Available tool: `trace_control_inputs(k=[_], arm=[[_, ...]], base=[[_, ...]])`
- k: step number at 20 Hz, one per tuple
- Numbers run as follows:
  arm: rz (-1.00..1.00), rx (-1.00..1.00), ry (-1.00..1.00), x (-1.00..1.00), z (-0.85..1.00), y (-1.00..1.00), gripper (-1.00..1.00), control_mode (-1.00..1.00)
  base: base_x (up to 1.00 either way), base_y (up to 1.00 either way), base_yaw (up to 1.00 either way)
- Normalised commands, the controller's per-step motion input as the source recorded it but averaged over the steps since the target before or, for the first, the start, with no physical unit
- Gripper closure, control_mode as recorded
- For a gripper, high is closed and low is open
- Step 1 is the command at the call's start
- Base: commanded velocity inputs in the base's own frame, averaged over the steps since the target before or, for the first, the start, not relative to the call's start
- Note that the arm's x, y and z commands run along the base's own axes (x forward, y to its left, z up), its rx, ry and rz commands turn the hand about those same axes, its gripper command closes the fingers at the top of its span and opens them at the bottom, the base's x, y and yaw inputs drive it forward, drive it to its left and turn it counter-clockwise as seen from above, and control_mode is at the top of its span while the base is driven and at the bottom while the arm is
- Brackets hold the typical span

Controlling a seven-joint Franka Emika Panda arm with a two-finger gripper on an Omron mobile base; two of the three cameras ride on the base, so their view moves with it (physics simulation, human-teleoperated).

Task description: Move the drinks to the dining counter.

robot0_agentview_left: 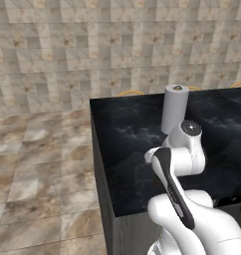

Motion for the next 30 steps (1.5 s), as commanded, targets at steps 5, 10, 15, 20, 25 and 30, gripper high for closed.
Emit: trace_control_inputs(k=[5, 10, 15, 20, 25, 30], arm=[[0.0, 0.0, 0.0, 0.3, -0.13, 0.0, 1.0, -1.0], [0.0, 0.0, 0.0, 0.23, -0.12, 0.0, 1.0, -1.0], [0.0, 0.0, 0.0, 0.25, -0.08, 0.0, 1.0, -1.0], [0.0, 0.0, 0.0, 0.18, -0.08, 0.0, 1.0, -1.0], [0.0, 0.0, 0.0, 0.13, -0.13, 0.0, 1.0, -1.0], [0.0, 0.0, 0.0, 0.16, -0.13, 0.0, 1.0, -1.0]], base=[[0.0, 0.0, 0.0], [0.0, 0.0, 0.0], [0.0, 0.0, 0.0], [0.0, 0.0, 0.0], [0.0, 0.0, 0.0], [0.0, 0.0, 0.0]])
